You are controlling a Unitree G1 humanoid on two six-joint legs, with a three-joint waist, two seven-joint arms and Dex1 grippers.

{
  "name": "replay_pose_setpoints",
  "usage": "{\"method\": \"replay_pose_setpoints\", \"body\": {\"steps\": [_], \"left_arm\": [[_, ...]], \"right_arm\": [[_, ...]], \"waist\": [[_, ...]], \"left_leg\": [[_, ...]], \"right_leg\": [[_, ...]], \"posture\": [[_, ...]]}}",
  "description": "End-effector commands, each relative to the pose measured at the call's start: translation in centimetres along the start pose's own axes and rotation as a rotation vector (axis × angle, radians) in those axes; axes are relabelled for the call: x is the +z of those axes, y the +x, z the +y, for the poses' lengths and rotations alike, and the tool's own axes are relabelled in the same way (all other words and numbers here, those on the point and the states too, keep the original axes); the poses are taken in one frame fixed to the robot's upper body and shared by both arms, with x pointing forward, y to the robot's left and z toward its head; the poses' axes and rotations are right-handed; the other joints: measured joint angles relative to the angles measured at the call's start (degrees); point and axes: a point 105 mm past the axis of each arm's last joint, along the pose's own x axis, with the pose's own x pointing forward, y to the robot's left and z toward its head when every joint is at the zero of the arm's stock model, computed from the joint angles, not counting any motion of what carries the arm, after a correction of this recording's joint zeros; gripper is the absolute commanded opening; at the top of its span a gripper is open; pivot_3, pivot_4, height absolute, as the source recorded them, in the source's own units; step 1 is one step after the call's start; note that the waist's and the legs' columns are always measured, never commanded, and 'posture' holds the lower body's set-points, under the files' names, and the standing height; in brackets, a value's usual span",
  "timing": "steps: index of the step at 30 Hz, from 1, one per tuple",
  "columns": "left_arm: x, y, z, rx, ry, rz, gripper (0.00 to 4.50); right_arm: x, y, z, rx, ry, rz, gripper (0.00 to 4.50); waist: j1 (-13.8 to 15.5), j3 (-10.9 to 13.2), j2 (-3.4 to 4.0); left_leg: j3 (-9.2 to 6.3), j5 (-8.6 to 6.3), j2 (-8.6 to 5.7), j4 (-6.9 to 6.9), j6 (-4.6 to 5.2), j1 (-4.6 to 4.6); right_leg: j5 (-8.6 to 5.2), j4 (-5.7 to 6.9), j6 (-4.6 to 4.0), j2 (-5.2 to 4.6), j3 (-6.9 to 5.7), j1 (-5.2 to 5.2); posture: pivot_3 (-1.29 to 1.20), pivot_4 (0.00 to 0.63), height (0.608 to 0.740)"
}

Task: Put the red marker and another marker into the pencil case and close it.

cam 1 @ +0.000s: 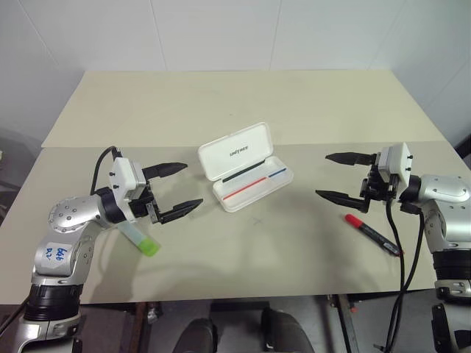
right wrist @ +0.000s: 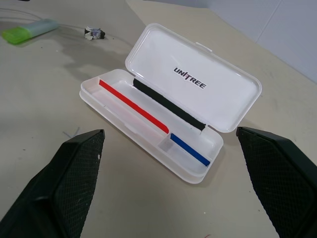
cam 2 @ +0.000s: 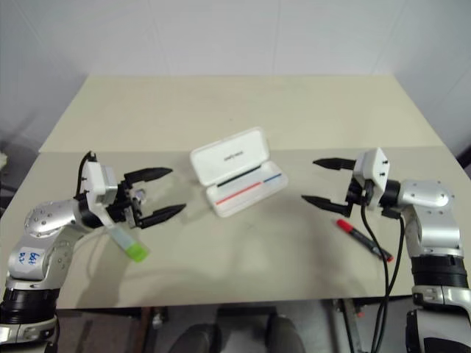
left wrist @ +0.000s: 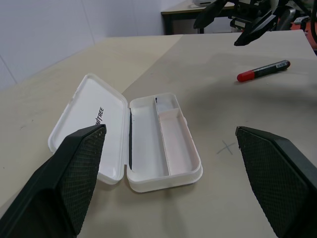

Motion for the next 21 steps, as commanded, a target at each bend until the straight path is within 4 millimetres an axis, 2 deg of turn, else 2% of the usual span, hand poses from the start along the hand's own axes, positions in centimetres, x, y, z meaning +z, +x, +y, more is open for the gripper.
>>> {"method": "replay_pose_setpoints", "body": {"steps": [1, 21], "left_arm": [[0.79, 0.06, -0.01, -0.009, 0.025, -0.023, 4.48], [0.79, 0.06, -0.01, -0.009, 0.025, -0.023, 4.48]], "right_arm": [[1.52, -0.73, -0.65, -0.03, -0.058, -0.025, 4.5], [1.52, -0.73, -0.65, -0.03, -0.058, -0.025, 4.5]], "waist": [[0.0, 0.0, 0.0], [0.0, 0.0, 0.0]], "left_leg": [[0.0, 0.0, 0.0, 0.0, 0.0, 0.0], [0.08, 0.0, 0.02, 0.04, 0.0, 0.0]], "right_leg": [[0.0, 0.0, 0.0, 0.0, 0.0, 0.0], [0.0, 0.0, 0.0, 0.01, 0.01, 0.0]], "posture": [[0.0, 0.15, 0.74], [0.0, 0.15, 0.74]]}}
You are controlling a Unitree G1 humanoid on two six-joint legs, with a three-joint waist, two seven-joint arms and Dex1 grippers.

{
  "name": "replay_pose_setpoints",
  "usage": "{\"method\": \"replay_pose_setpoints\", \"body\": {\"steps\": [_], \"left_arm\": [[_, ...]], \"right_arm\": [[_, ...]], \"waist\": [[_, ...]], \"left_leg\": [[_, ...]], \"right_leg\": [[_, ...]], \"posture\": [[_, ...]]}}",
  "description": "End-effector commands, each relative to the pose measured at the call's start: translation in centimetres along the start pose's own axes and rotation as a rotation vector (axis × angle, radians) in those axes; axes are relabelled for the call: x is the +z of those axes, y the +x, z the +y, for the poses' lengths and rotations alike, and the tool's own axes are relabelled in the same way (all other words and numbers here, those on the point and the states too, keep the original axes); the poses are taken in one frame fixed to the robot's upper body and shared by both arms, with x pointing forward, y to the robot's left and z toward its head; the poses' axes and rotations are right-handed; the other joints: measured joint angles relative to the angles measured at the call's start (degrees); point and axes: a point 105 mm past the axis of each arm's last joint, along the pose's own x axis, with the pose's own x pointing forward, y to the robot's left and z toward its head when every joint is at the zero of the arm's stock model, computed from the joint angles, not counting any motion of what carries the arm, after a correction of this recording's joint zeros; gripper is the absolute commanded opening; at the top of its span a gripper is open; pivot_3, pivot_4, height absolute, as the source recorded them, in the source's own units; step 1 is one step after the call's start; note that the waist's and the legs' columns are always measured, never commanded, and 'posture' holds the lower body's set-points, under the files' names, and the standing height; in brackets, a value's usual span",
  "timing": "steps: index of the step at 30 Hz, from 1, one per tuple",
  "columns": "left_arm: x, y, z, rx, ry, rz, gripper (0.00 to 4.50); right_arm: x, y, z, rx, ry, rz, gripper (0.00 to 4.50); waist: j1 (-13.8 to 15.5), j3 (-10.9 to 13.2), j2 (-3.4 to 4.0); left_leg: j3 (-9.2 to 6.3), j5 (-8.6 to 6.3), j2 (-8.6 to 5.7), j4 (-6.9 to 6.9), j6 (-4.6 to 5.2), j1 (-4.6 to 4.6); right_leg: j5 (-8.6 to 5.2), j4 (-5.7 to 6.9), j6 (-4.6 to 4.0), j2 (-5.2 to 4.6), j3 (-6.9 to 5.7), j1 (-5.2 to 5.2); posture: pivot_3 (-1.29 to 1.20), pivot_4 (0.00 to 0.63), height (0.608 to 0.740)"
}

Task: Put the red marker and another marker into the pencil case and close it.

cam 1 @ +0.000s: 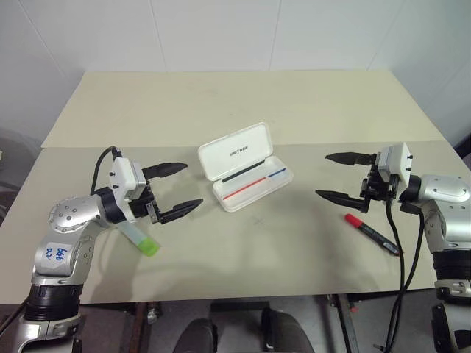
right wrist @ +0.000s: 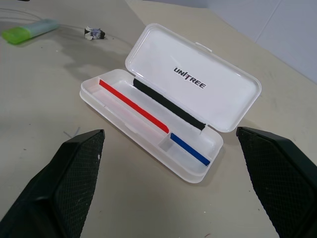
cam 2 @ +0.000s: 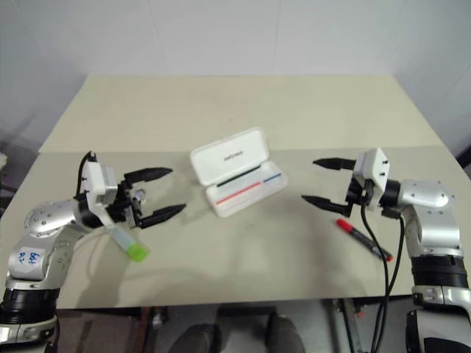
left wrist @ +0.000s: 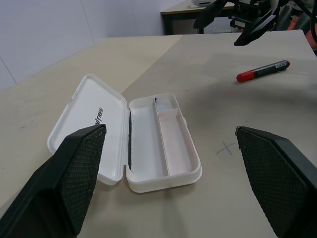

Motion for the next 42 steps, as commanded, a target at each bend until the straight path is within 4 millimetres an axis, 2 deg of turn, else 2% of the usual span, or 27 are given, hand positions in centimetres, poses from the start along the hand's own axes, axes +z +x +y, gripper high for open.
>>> {"method": "replay_pose_setpoints", "body": {"steps": [1, 6, 7, 8, 10, 12, 21, 29, 33, 35, 38, 42], "left_arm": [[0.8, 0.1, 0.0, -0.009, 0.025, -0.024, 4.48], [0.8, 0.1, 0.0, -0.009, 0.025, -0.024, 4.48], [0.9, 0.9, -0.4, -0.027, 0.035, -0.023, 4.48], [1.1, 1.7, -0.8, -0.055, 0.03, -0.026, 4.48], [1.6, 3.7, -0.8, -0.089, 0.033, -0.054, 4.48], [1.8, 4.3, -0.6, -0.092, 0.035, -0.066, 4.48], [1.6, 4.8, -0.2, -0.082, 0.04, -0.075, 4.48], [1.1, 5.2, -1.0, -0.07, 0.016, -0.073, 4.48], [0.5, 5.2, -1.6, -0.086, -0.011, -0.058, 3.55], [0.2, 5.2, -1.5, -0.077, -0.002, -0.037, 2.87], [-0.2, 5.4, -1.8, -0.095, 0.002, -0.014, 2.87], [-1.3, 6.7, -2.8, -0.151, 0.003, 0.051, 2.87]], "right_arm": [[1.5, -0.7, -0.6, -0.03, -0.058, -0.025, 4.5], [1.5, -0.7, -0.6, -0.03, -0.058, -0.025, 4.5], [1.7, -1.7, -0.4, -0.053, -0.069, -0.016, 4.5], [1.8, -1.8, -0.2, -0.059, -0.08, -0.019, 4.5], [2.0, -1.2, 0.7, -0.064, -0.088, -0.038, 4.5], [2.1, -0.9, 1.0, -0.067, -0.087, -0.045, 4.5], [2.2, -1.1, 0.6, -0.081, -0.094, -0.03, 4.5], [2.3, -0.6, 0.9, -0.074, -0.093, -0.039, 4.5], [2.7, 0.4, 0.9, -0.043, -0.092, -0.062, 4.5], [2.9, 0.9, 1.2, -0.02, -0.092, -0.072, 4.5], [3.0, 1.5, 1.7, 0.012, -0.088, -0.081, 4.5], [2.8, 1.4, 2.4, 0.062, -0.056, -0.07, 4.5]], "waist": [[0.0, 0.0, 0.0], [0.0, 0.0, 0.0], [0.1, 0.0, 0.0], [0.7, 0.0, 0.0], [1.4, 0.0, 0.0], [1.4, 0.0, -0.03], [1.1, 0.0, -0.08], [1.3, 0.0, -0.1], [1.2, 0.0, -0.1], [1.2, 0.0, -0.1], [1.3, 0.0, -0.1], [1.4, 0.0, -0.1]], "left_leg": [[0.0, 0.0, 0.0, 0.0, 0.0, 0.0], [0.01, 0.0, 0.0, 0.01, 0.0, 0.0], [0.01, 0.0, 0.0, 0.01, 0.0, 0.0], [0.01, 0.0, 0.0, 0.01, 0.0, -0.01], [-0.04, -0.01, -0.01, 0.02, 0.01, -0.01], [-0.03, -0.01, -0.08, 0.15, 0.01, -0.09], [0.37, -0.01, -0.11, 0.17, 0.02, 0.06], [0.47, -0.04, -0.08, 0.19, 0.07, 0.07], [0.53, -0.05, -0.07, 0.17, 0.08, 0.07], [0.56, -0.05, -0.07, 0.17, 0.08, 0.07], [0.55, -0.05, -0.07, 0.18, 0.08, 0.07], [0.55, -0.05, -0.09, 0.19, 0.08, 0.06]], "right_leg": [[0.0, 0.0, 0.0, 0.0, 0.0, 0.0], [0.0, 0.0, 0.0, 0.0, 0.0, 0.0], [0.0, 0.0, 0.0, 0.0, 0.0, 0.0], [0.0, 0.0, 0.0, 0.0, 0.0, 0.0], [0.0, 0.04, 0.0, 0.0, -0.01, 0.0], [0.01, 0.04, 0.01, 0.0, 0.0, 0.01], [0.09, -0.01, 0.15, 0.1, -0.03, -0.01], [0.1, -0.01, 0.16, 0.04, 0.04, -0.01], [0.1, -0.02, 0.17, 0.03, 0.02, -0.05], [0.1, -0.02, 0.17, 0.04, 0.02, -0.05], [0.1, -0.03, 0.17, 0.06, -0.01, -0.04], [0.1, -0.03, 0.17, 0.03, 0.04, -0.03]], "posture": [[0.0, 0.15, 0.74], [0.0, 0.15, 0.74], [0.0, 0.15, 0.74], [0.0, 0.15, 0.74], [0.0, 0.15, 0.74], [0.0, 0.15, 0.74], [0.0, 0.15, 0.74], [0.0, 0.15, 0.74], [0.0, 0.15, 0.74], [0.0, 0.15, 0.74], [0.0, 0.15, 0.74], [0.0, 0.15, 0.74]]}}
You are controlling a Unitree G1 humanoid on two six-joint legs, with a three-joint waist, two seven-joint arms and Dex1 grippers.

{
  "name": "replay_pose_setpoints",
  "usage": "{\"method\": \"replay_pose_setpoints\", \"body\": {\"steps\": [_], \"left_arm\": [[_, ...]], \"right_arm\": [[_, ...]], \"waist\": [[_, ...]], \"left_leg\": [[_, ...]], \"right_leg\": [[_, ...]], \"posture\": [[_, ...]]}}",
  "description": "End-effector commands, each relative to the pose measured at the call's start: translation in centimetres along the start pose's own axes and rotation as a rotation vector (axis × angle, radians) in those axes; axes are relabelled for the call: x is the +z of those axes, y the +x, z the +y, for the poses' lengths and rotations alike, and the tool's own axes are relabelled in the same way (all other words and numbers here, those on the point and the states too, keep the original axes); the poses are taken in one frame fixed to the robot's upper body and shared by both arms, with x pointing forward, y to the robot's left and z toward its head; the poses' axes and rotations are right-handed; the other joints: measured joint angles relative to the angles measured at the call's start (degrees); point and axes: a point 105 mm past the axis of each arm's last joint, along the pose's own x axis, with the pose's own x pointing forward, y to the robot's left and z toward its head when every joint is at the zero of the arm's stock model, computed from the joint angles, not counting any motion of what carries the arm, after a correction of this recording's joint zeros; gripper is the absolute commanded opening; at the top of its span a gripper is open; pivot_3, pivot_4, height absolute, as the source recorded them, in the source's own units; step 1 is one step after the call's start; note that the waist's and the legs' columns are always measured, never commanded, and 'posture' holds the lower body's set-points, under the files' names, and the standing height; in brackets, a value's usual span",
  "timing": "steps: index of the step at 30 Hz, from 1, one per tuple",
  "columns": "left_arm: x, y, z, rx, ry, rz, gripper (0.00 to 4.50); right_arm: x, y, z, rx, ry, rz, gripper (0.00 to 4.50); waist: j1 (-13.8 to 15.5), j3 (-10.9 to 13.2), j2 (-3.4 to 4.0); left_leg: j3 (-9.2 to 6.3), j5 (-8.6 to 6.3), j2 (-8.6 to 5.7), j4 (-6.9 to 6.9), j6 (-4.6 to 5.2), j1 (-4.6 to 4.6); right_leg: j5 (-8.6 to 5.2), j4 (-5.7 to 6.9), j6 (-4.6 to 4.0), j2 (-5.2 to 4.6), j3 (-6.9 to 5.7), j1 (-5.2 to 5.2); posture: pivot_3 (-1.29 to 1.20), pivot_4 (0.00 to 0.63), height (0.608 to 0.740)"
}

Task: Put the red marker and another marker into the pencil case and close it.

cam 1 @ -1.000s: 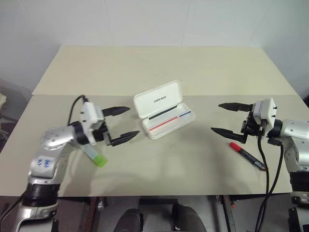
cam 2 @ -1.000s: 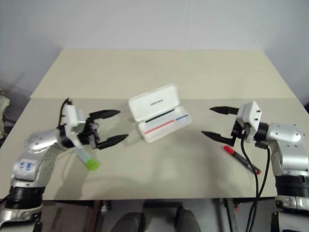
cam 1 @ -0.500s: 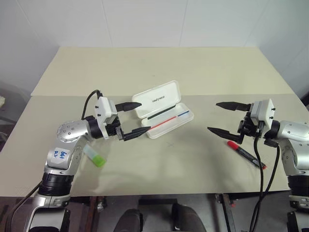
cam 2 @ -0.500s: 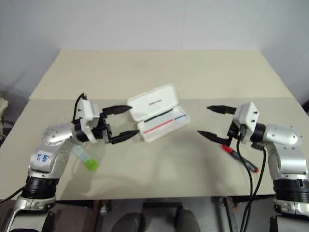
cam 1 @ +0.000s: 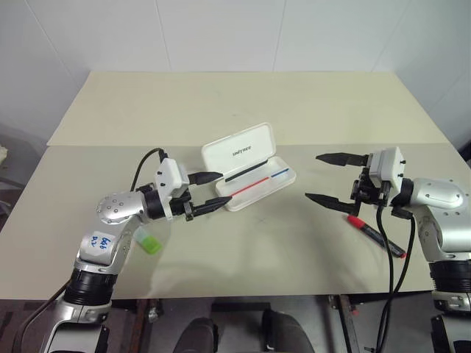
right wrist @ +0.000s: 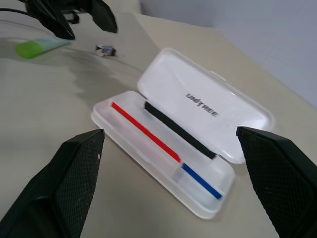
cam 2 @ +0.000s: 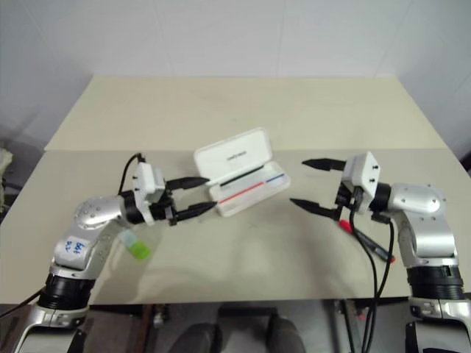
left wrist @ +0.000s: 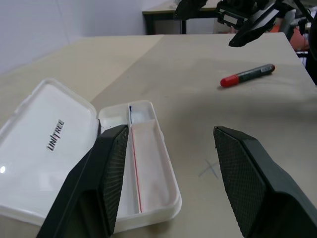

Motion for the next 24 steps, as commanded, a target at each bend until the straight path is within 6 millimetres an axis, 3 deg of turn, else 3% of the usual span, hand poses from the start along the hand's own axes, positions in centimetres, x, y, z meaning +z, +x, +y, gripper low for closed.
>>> {"method": "replay_pose_setpoints", "body": {"steps": [1, 9, 17, 24], "left_arm": [[-0.2, 1.1, -0.7, -0.047, 0.022, 0.04, 2.87], [-2.7, 3.7, -1.5, -0.102, -0.064, 0.172, 2.87], [-4.7, 4.0, -1.2, -0.105, -0.085, 0.286, 2.87], [-4.8, 4.9, -0.9, -0.109, -0.079, 0.305, 2.87]], "right_arm": [[1.2, 0.0, 0.8, 0.055, -0.008, -0.027, 4.5], [1.4, 0.1, 1.4, 0.098, 0.0, -0.026, 4.5], [2.2, 0.5, 2.6, 0.09, -0.008, -0.047, 4.5], [2.2, 0.2, 2.7, 0.059, -0.01, -0.049, 4.5]], "waist": [[0.0, 0.0, 0.0], [-0.1, 0.0, -0.02], [0.1, 0.0, -0.03], [0.0, 0.0, -0.06]], "left_leg": [[0.0, 0.0, -0.02, 0.0, 0.01, 0.0], [0.03, -0.04, -0.06, 0.02, 0.08, 0.0], [0.03, -0.04, -0.02, 0.13, 0.07, -0.04], [0.04, -0.08, -0.11, 0.24, 0.13, -0.07]], "right_leg": [[0.0, 0.0, 0.0, -0.01, 0.01, 0.0], [0.01, 0.01, 0.01, 0.02, -0.02, -0.01], [0.02, 0.03, 0.04, 0.05, -0.06, 0.0], [0.03, 0.02, 0.06, 0.0, 0.01, 0.02]], "posture": [[0.0, 0.15, 0.74], [0.0, 0.15, 0.74], [0.0, 0.15, 0.74], [0.0, 0.15, 0.74]]}}
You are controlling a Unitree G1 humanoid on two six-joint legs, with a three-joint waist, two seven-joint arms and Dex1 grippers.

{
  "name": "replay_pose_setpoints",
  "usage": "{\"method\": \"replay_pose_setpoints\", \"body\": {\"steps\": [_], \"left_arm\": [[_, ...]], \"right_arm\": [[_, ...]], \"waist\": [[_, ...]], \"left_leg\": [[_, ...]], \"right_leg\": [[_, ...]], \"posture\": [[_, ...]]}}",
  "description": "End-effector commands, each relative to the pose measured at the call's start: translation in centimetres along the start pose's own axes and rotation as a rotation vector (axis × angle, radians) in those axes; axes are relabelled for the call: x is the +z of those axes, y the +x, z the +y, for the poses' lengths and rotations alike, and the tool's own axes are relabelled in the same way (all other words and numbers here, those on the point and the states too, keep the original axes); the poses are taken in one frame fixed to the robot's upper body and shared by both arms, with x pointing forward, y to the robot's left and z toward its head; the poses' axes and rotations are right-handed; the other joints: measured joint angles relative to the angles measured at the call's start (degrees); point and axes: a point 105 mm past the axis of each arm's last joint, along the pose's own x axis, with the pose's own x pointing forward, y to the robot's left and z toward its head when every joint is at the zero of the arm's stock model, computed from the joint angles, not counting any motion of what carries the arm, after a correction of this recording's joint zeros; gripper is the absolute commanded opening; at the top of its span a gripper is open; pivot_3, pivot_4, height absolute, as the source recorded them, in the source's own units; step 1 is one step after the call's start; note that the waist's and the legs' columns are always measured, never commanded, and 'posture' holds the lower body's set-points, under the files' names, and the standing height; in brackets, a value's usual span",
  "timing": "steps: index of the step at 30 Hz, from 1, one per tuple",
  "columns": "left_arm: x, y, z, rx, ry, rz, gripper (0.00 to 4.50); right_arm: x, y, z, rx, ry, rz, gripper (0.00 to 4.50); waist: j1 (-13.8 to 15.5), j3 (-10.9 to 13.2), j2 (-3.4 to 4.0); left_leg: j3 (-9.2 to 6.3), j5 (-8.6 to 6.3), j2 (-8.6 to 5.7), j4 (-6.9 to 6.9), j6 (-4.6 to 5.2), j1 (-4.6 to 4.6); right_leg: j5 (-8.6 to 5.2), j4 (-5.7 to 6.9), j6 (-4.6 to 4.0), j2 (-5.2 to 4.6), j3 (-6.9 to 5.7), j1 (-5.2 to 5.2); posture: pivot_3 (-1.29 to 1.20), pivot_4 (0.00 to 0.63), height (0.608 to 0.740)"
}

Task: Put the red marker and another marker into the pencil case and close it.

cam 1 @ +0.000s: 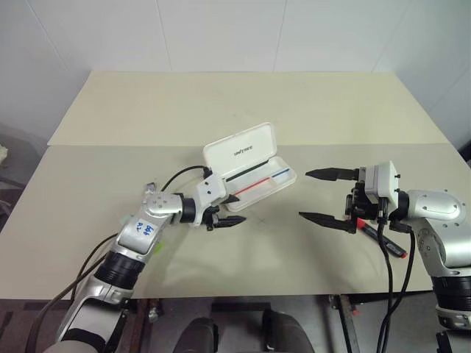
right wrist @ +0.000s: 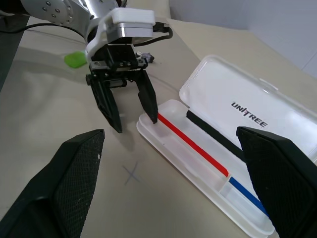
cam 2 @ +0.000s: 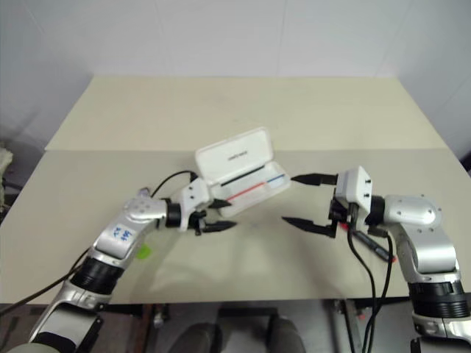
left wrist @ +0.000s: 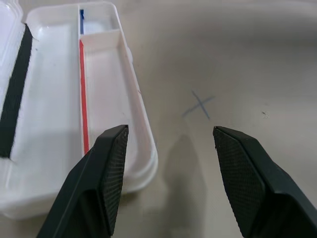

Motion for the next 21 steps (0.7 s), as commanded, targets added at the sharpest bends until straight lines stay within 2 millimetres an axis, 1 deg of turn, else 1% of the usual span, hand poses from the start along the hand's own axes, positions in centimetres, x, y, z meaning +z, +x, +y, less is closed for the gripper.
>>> {"method": "replay_pose_setpoints", "body": {"steps": [1, 5, 14, 16, 17, 21], "left_arm": [[0.5, 0.3, 0.0, -0.011, 0.021, 0.012, 2.87], [0.4, 0.9, 0.3, -0.033, 0.011, 0.061, 2.87], [-0.7, 1.2, 0.4, -0.103, -0.006, 0.22, 2.87], [-0.8, 1.6, 0.3, -0.117, -0.004, 0.254, 2.53], [-0.9, 1.7, 0.3, -0.124, -0.006, 0.265, 2.29], [-1.1, 2.0, 0.2, -0.129, -0.002, 0.286, 0.99]], "right_arm": [[1.3, -0.2, -0.2, -0.028, -0.041, -0.035, 4.5], [1.6, 0.1, -0.5, -0.04, -0.058, -0.05, 4.5], [2.4, 0.4, -1.0, -0.056, -0.094, -0.067, 4.5], [2.7, 0.4, -1.2, -0.064, -0.11, -0.068, 4.5], [2.8, 0.4, -1.3, -0.066, -0.117, -0.069, 4.5], [3.1, 0.5, -1.6, -0.072, -0.133, -0.071, 4.5]], "waist": [[0.0, 0.0, -0.01], [0.0, 0.0, -0.02], [-0.1, 0.0, -0.03], [-0.1, 0.0, -0.06], [-0.1, 0.0, -0.06], [-0.1, 0.0, -0.07]], "left_leg": [[0.0, 0.0, 0.0, 0.0, 0.0, 0.01], [-0.01, 0.0, 0.02, 0.02, 0.0, 0.0], [0.04, 0.0, 0.02, 0.06, 0.01, 0.01], [0.07, 0.0, 0.03, 0.06, 0.01, 0.02], [0.07, -0.01, 0.05, 0.06, 0.02, 0.03], [0.08, -0.01, 0.06, 0.07, 0.03, 0.04]], "right_leg": [[0.0, 0.0, 0.0, 0.0, 0.0, 0.0], [0.01, 0.02, 0.02, 0.02, -0.02, 0.01], [0.03, 0.03, 0.06, 0.04, -0.02, 0.02], [0.03, 0.03, 0.06, 0.05, -0.02, 0.02], [0.03, 0.04, 0.06, 0.06, -0.03, 0.02], [0.03, 0.04, 0.06, 0.08, -0.03, 0.02]], "posture": [[0.0, 0.15, 0.74], [0.0, 0.15, 0.74], [0.0, 0.15, 0.74], [0.0, 0.15, 0.74], [0.0, 0.15, 0.74], [0.0, 0.15, 0.74]]}}
